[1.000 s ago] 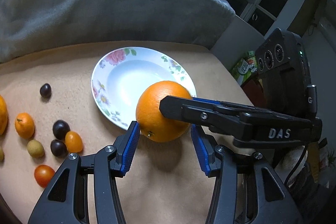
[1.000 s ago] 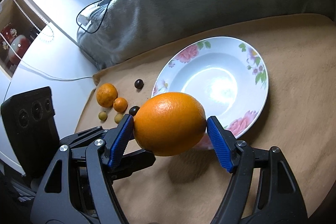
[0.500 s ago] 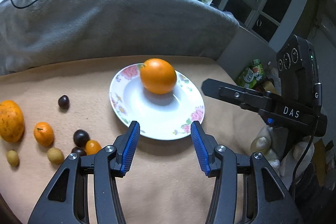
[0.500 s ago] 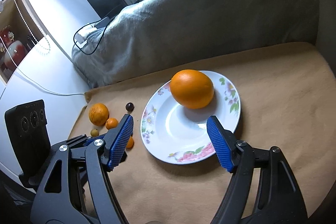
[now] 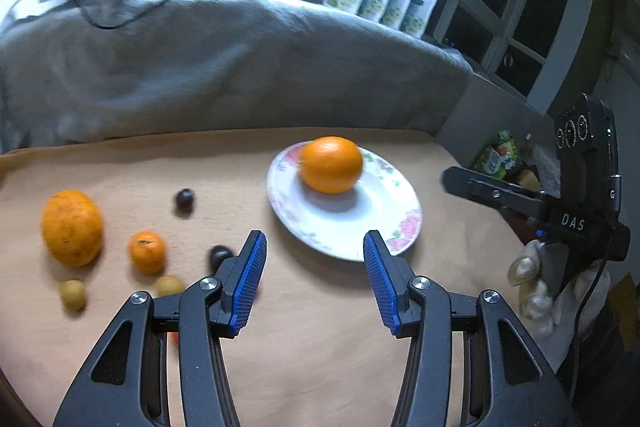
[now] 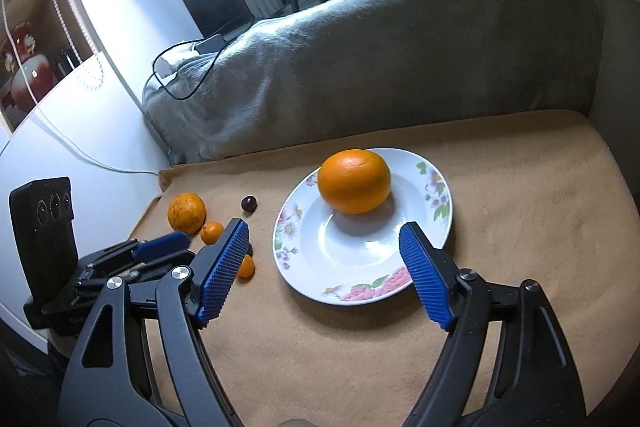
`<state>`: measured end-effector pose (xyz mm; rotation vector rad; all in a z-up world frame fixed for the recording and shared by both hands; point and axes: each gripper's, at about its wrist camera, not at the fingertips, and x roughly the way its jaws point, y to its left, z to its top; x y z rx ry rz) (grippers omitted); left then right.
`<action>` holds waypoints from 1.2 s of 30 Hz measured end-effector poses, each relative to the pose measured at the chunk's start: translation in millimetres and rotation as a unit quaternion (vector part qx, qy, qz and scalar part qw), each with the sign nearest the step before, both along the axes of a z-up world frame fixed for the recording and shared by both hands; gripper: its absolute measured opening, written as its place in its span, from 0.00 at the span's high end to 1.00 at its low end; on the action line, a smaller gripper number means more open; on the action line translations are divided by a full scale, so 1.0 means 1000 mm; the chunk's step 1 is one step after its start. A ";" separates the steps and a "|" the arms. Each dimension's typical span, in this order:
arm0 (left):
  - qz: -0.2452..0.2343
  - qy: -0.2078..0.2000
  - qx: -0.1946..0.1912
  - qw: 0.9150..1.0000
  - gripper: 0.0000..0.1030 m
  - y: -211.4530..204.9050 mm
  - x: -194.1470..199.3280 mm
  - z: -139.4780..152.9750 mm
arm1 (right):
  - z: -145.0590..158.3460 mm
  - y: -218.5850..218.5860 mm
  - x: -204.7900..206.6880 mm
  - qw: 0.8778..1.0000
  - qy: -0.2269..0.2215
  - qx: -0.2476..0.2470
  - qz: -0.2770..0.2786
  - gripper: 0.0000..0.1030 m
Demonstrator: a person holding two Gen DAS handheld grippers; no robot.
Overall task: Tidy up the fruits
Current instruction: 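Open the right tool and lift it away from the plate, then grasp the small green-brown fruit with the left tool while the right tool grasps the kumquat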
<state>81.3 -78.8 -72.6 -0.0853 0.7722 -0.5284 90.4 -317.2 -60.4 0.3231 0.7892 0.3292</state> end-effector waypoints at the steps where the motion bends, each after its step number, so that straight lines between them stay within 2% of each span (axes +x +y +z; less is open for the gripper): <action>1: 0.008 -0.004 0.005 1.000 0.52 0.008 -0.003 -0.001 | 0.000 0.001 -0.001 1.000 -0.002 -0.001 0.002 0.22; 6: 0.044 -0.008 0.029 0.999 0.52 0.042 -0.012 -0.009 | -0.001 0.005 -0.006 1.000 -0.015 -0.007 0.010 0.22; 11: 0.076 0.005 0.047 0.996 0.52 0.073 -0.023 -0.022 | -0.003 0.014 -0.007 0.999 -0.016 -0.025 0.025 0.22; 20: 0.104 0.030 0.037 0.993 0.52 0.103 -0.033 -0.037 | -0.006 0.045 -0.009 0.996 -0.012 -0.053 0.076 0.22; 24: 0.103 0.033 0.032 0.994 0.57 0.106 -0.032 -0.040 | -0.012 0.065 -0.012 0.992 -0.006 -0.067 0.106 0.34; 29: 0.097 0.038 0.025 0.994 0.61 0.105 -0.027 -0.042 | -0.022 0.090 -0.013 0.987 0.003 -0.076 0.144 0.44; 33: 0.091 0.052 0.006 0.994 0.64 0.106 -0.018 -0.045 | -0.033 0.106 -0.010 0.983 0.012 -0.082 0.161 0.54; 36: 0.086 0.062 -0.007 0.994 0.64 0.107 -0.011 -0.047 | -0.041 0.116 -0.006 0.982 0.018 -0.087 0.169 0.58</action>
